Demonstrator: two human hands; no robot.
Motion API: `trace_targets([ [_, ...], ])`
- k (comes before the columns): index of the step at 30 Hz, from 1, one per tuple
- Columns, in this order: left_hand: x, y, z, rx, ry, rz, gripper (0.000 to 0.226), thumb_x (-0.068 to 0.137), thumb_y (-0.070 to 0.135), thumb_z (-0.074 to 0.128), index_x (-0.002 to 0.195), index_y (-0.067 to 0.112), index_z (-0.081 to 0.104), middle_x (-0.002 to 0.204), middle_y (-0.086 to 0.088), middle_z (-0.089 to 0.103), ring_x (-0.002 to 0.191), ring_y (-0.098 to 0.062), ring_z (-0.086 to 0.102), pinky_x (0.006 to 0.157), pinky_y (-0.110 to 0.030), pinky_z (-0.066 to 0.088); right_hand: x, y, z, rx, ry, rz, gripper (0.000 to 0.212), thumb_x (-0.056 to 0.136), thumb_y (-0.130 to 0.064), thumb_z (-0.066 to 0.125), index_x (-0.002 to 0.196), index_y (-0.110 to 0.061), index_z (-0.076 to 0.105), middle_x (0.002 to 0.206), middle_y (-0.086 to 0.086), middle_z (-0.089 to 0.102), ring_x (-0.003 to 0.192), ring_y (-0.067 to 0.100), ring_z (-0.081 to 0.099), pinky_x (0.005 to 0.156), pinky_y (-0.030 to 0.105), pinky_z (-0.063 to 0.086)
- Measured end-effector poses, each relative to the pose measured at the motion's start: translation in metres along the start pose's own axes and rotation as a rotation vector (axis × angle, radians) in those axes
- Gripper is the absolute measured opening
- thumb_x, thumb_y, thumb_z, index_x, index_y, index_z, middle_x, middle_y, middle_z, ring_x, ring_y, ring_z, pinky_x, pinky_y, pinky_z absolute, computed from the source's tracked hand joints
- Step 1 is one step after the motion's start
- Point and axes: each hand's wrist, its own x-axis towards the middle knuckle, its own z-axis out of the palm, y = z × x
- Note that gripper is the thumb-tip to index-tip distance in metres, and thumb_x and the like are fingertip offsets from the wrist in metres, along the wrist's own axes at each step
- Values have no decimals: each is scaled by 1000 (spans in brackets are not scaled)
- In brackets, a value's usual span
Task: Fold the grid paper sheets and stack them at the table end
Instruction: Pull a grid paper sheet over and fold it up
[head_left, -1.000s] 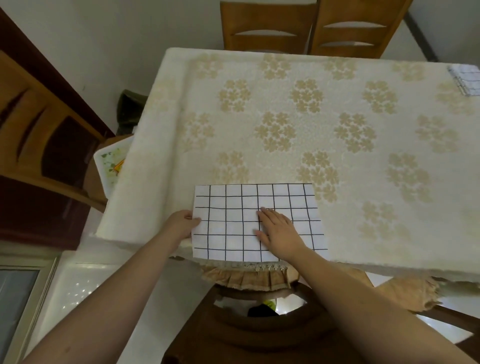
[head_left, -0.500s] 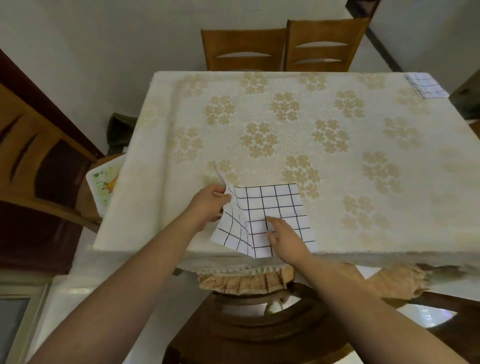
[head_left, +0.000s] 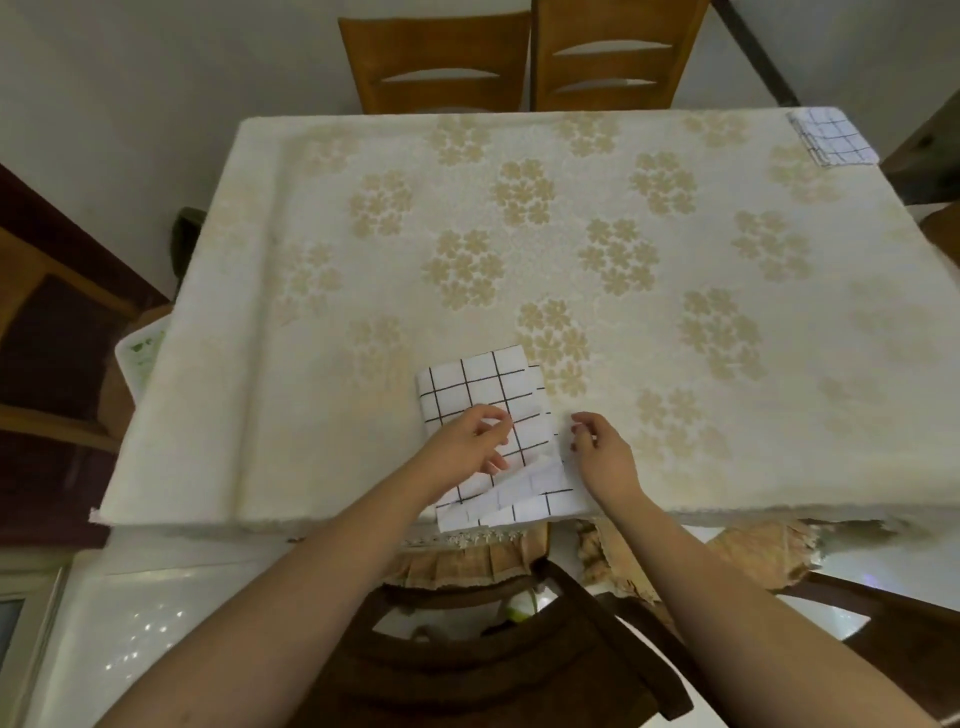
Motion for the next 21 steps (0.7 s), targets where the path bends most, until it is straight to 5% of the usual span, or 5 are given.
trace_targets([
  [10,-2,-62,-24,525,275,146,7,93,28,61,99,25,63,92,10,64,78,-2,58,69,-16,45,14,-7,10,3,-21,-65,28,100,-25,44,119,-16,62,93,-2,63,70,7,55,55,16,36],
  [15,-19,-101,-15,637,219,126,20,87,40,65,100,25,62,93,12,56,78,1,53,68,-12,40,13,-10,24,-49,-65,-128,28,100,-26,44,117,-17,64,97,-1,63,78,13,58,58,15,37],
  [21,-30,-130,-4,809,192,203,31,85,36,68,112,23,60,107,11,49,96,-4,46,84,-21,42,11,-12,28,-56,-42,-103,30,99,-23,44,120,-13,62,106,8,66,78,14,55,66,25,39],
])
